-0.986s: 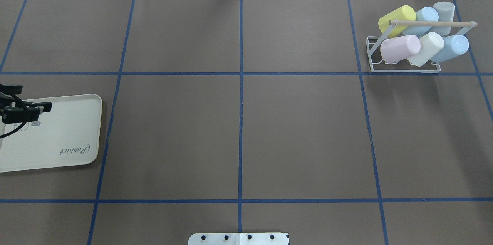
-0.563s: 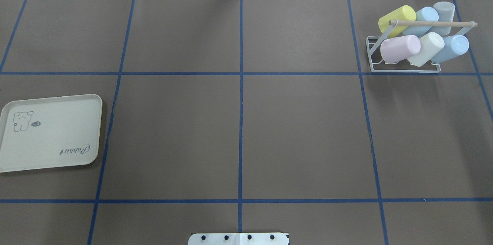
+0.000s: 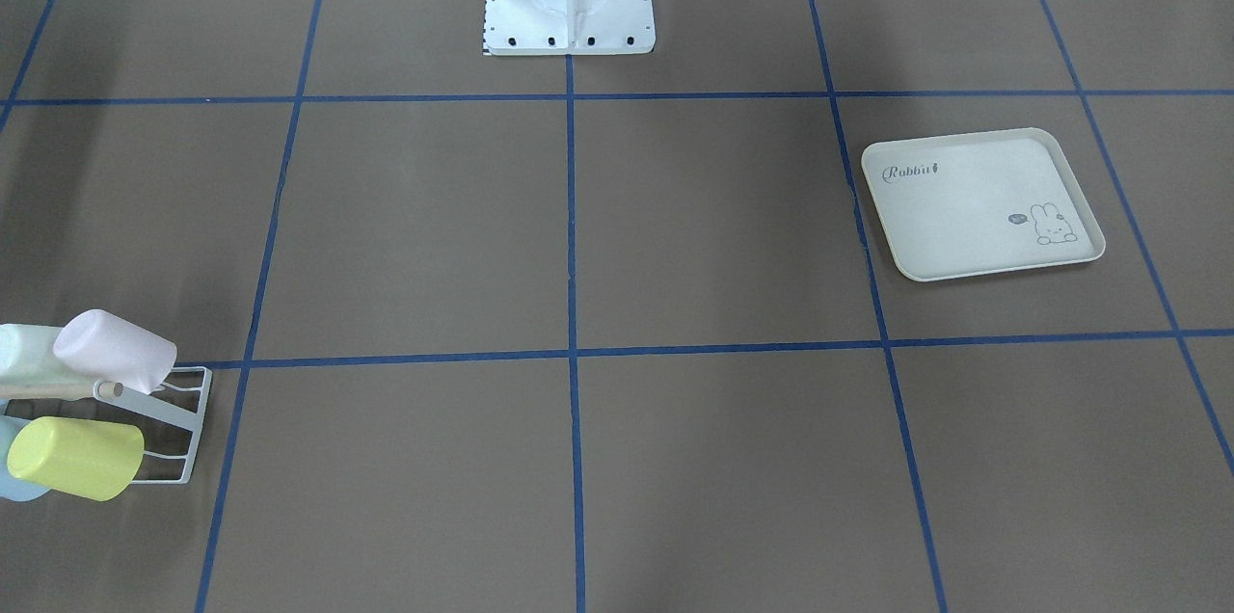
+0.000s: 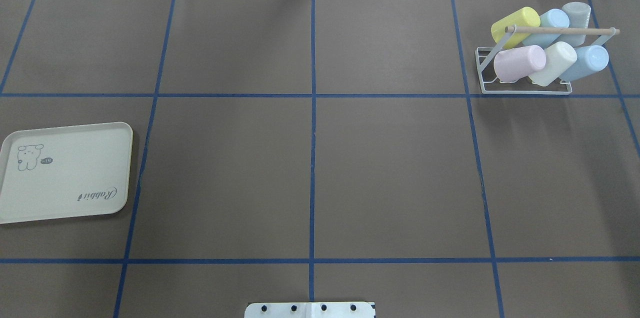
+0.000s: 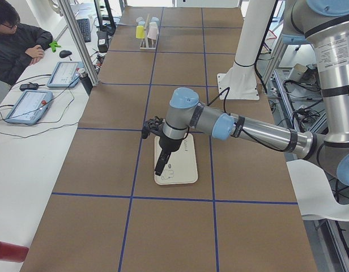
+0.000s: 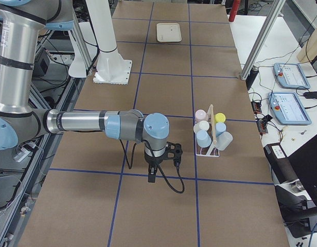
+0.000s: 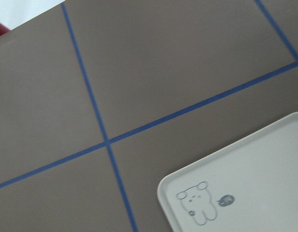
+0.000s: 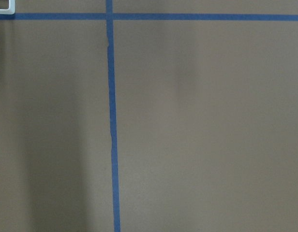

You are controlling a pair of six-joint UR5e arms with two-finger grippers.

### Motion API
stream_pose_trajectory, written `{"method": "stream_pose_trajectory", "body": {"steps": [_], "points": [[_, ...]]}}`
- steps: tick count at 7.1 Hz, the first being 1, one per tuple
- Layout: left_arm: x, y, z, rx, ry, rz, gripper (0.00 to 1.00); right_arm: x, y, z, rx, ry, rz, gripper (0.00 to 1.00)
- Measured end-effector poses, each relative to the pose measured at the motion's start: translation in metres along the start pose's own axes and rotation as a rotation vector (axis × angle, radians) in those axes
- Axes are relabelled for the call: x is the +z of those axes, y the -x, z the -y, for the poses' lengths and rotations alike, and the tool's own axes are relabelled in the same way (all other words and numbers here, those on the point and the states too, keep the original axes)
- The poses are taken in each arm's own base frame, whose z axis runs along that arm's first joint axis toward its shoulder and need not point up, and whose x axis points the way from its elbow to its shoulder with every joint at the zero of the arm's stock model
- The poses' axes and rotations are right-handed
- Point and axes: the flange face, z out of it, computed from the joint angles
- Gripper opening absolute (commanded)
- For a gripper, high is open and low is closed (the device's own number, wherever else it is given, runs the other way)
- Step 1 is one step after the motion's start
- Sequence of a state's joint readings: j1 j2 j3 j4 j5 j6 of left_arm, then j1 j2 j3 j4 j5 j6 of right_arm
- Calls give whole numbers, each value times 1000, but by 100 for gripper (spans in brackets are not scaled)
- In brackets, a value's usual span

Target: Transfer IKEA cup to right arm and place on rack

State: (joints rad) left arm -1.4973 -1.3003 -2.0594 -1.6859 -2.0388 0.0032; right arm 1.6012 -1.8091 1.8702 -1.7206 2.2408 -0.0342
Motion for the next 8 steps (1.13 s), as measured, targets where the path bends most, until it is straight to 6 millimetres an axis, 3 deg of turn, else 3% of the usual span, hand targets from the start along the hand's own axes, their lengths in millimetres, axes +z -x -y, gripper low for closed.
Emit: {"method": "stream_pose_trajectory", "body": {"steps": [1,2,3,6,8], "points": [[1,33,-17,-34,15,-6,100,1,0,0,4,5,1,100],[4,51,-38,-87,22,-80,100,3,-1,0,9,10,4,100],[9,58,-57,-143,24,-180,100,4,-2,-1,13,13,11,100],[24,57,-81,-254,87,-259,100,5,-2,-3,13,14,18,99],[42,40,-81,-204,164,-221,100,4,-1,-3,10,11,19,99]]}}
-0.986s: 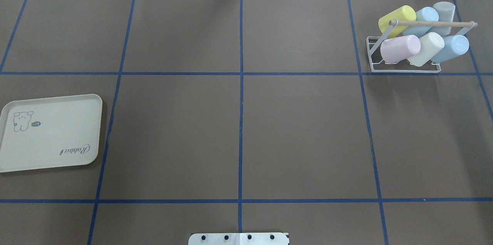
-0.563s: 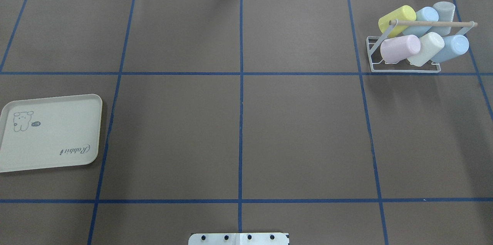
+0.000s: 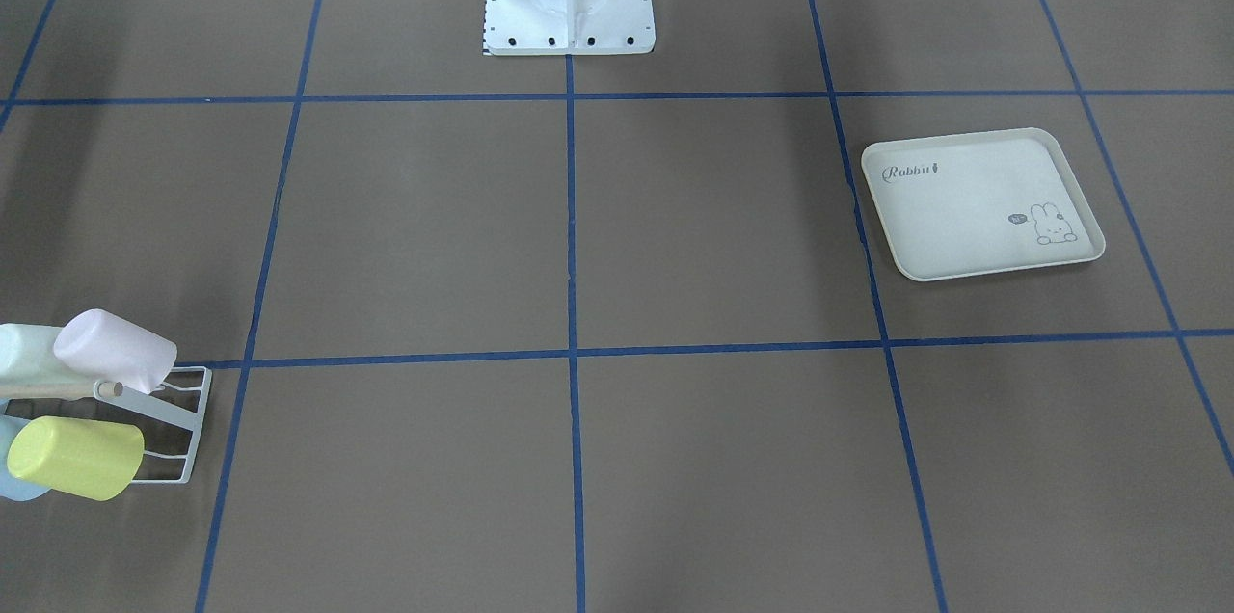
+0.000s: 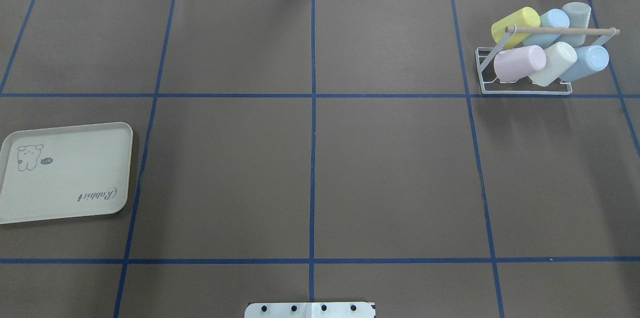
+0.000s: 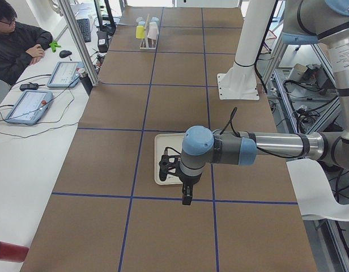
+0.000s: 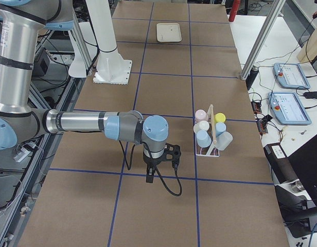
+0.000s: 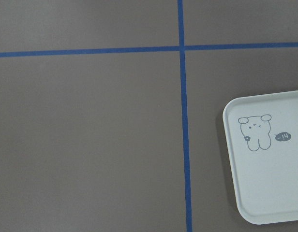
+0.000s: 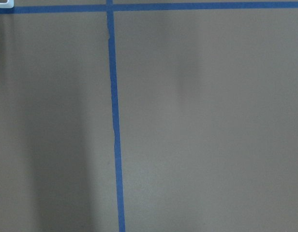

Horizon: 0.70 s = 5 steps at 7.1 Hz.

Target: Transfer IKEA cup to right arm and place on rack

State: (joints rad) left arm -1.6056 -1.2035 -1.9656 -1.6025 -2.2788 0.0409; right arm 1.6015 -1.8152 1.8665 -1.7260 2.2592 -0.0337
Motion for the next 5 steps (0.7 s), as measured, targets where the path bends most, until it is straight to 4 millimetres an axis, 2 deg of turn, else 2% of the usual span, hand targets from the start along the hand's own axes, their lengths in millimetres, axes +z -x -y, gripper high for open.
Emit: {"method": "stream_pose_trajectory", "body": {"steps": [2,5], "points": [[6,-20,8,50,36,13,100,-1,1,-1,-2,-2,-2,99],[-7,-33,20,58,22,14,100,-1,1,-2,-4,-2,0,99]]}}
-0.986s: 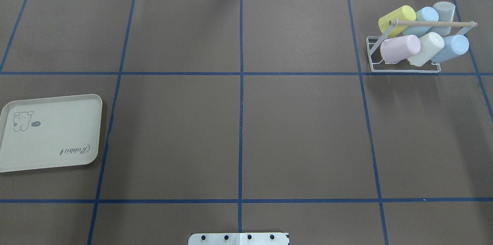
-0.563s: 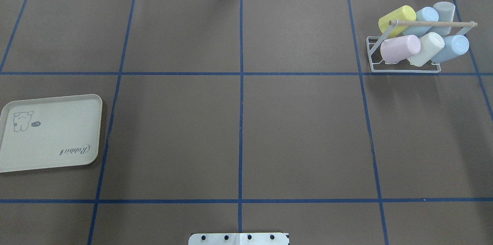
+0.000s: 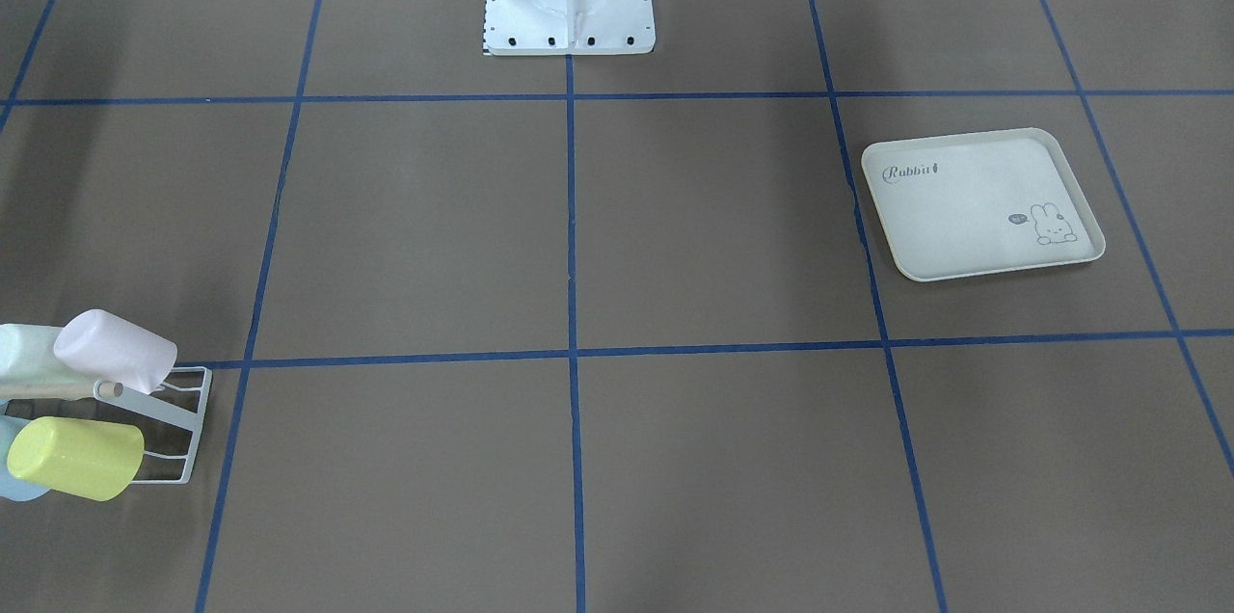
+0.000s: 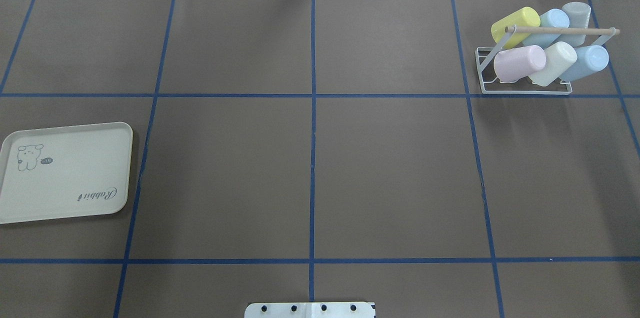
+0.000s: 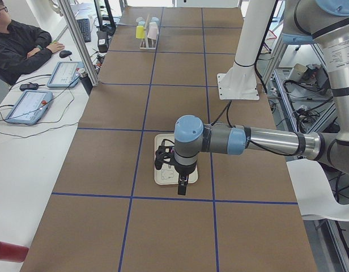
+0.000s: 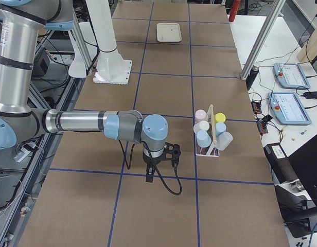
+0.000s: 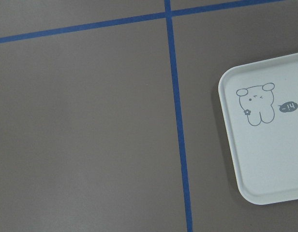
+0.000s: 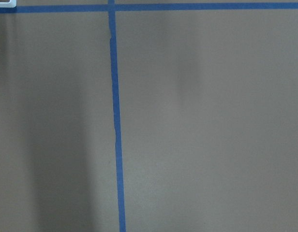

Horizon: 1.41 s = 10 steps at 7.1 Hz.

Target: Transfer IKEA cup to right arm and place on rack

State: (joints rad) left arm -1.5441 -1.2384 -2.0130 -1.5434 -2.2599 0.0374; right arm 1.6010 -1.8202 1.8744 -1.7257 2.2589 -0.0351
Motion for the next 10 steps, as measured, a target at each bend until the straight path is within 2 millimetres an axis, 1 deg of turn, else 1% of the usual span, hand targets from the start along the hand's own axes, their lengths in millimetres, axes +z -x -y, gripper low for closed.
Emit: {"method": "stream_pose_trajectory", "body": {"steps": [3,10], "points": [[-8,-5,7,18,-22,3,100,1,0,0,-1,0,2,100],[-11,-7,10,20,-30,3,100,0,1,1,-15,-4,3,100]]}}
